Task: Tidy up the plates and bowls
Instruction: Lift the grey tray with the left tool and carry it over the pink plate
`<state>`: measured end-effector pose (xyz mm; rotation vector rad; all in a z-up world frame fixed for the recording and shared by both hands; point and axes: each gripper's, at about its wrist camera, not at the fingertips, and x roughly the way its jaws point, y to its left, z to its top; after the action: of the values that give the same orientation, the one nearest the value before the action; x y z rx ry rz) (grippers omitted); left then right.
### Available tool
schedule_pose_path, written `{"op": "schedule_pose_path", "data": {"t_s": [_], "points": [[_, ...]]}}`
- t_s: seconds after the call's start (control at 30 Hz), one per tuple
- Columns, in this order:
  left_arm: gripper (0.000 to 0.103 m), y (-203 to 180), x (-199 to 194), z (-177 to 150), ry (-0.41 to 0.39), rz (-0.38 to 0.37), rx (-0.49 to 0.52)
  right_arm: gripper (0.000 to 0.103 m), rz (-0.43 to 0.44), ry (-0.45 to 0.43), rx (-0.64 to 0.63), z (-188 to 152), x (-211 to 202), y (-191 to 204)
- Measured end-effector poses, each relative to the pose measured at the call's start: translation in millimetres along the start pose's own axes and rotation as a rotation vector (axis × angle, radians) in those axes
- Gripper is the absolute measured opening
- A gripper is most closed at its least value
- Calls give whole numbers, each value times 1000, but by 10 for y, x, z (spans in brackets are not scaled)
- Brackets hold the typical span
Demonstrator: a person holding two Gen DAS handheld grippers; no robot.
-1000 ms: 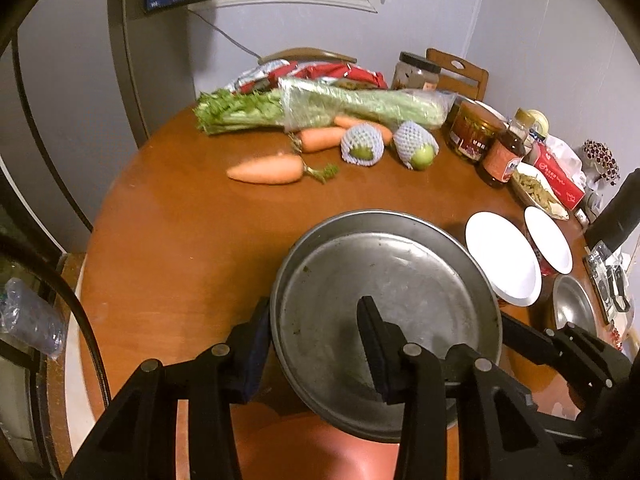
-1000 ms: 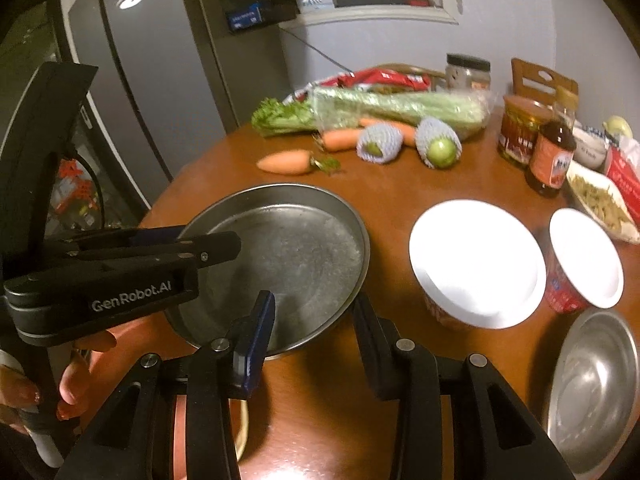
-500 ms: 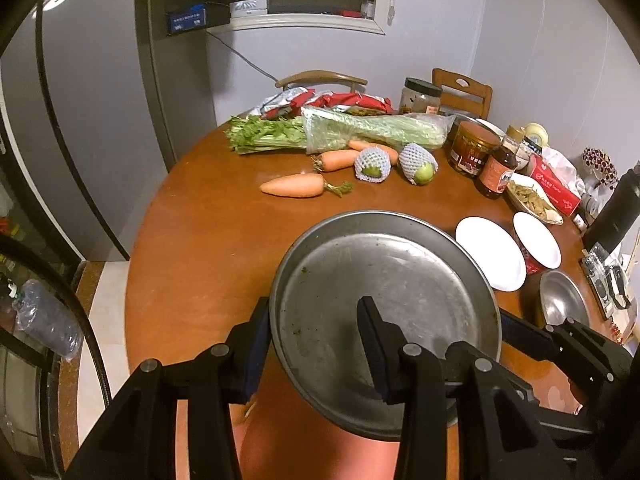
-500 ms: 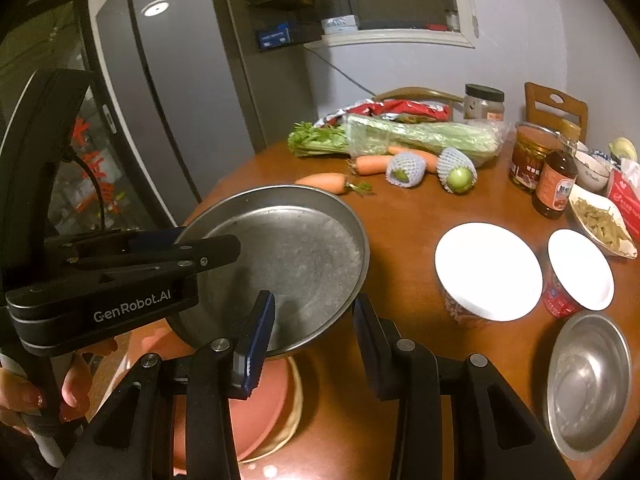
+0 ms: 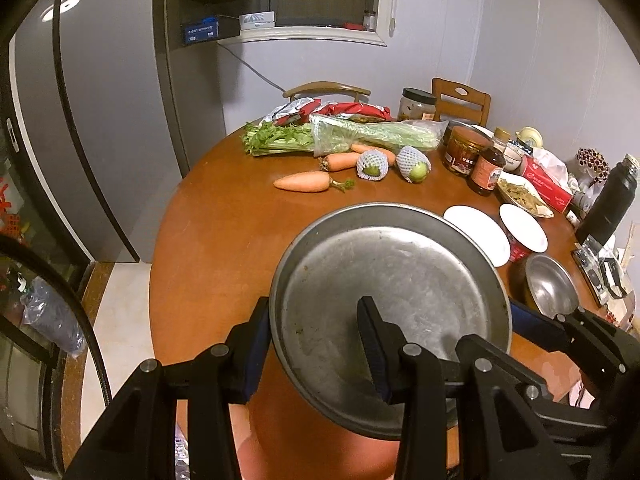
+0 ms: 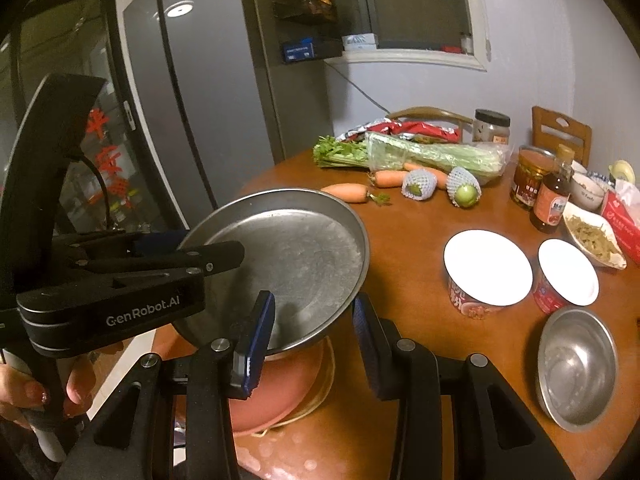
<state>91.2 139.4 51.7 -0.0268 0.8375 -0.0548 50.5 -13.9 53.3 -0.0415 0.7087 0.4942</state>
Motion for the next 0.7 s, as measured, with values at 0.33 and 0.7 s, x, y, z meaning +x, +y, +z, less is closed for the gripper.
{"op": "schedule_pose_path", "data": {"t_s": [0.33,0.7], "points": [[43,20,-93,-278,13,14,-6,42,-4,15,-37,-247,-142,203],[43,43,49,-501,63,26,-29,43,15,63,-53,-441,-84,263]]}}
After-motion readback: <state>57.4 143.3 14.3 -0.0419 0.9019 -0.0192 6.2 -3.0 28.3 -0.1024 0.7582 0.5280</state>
